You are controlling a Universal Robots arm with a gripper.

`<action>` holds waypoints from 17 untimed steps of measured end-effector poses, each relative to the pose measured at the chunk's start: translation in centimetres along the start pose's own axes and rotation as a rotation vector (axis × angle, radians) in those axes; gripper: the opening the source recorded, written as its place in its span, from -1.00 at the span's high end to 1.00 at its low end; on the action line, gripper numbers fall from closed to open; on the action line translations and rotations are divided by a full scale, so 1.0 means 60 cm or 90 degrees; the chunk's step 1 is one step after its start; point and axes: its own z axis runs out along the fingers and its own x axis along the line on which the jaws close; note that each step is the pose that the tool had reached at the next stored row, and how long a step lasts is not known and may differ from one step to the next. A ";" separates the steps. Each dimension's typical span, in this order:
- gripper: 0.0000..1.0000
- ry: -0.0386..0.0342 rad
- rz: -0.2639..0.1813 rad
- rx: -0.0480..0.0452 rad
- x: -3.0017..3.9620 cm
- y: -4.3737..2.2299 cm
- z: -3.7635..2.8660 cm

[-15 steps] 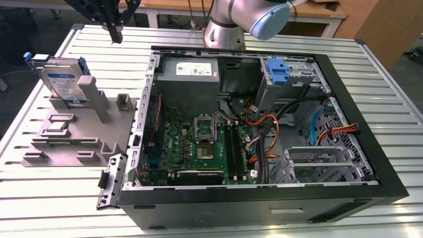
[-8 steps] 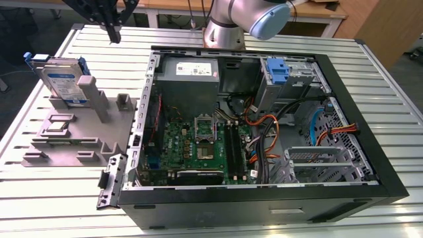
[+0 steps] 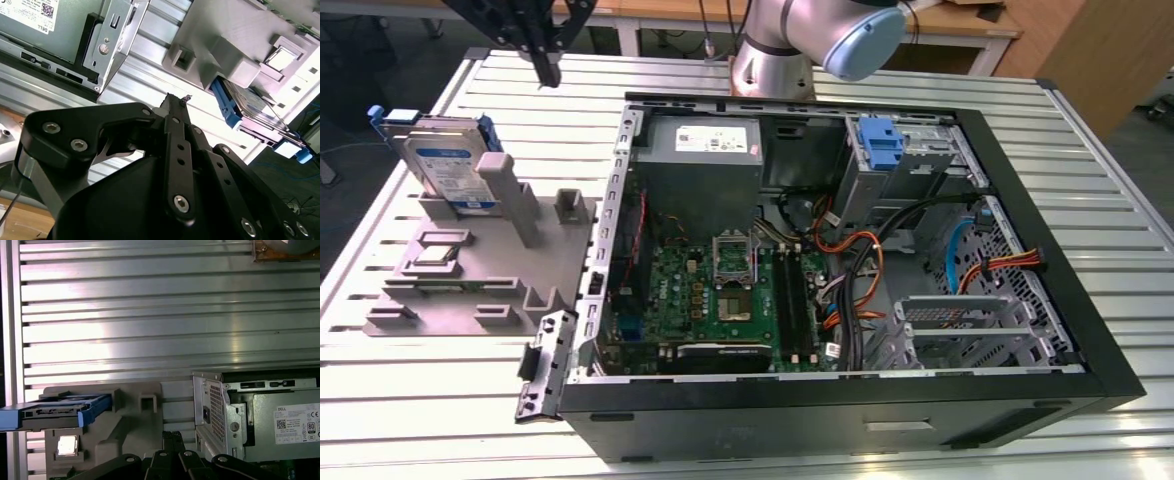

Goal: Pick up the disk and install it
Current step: 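Reach for the disk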

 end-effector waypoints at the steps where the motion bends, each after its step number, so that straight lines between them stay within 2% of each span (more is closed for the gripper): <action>1: 0.80 0.0000 0.000 0.0000 0.001 0.000 0.000; 17: 0.80 0.0000 0.000 0.0000 0.009 -0.001 0.000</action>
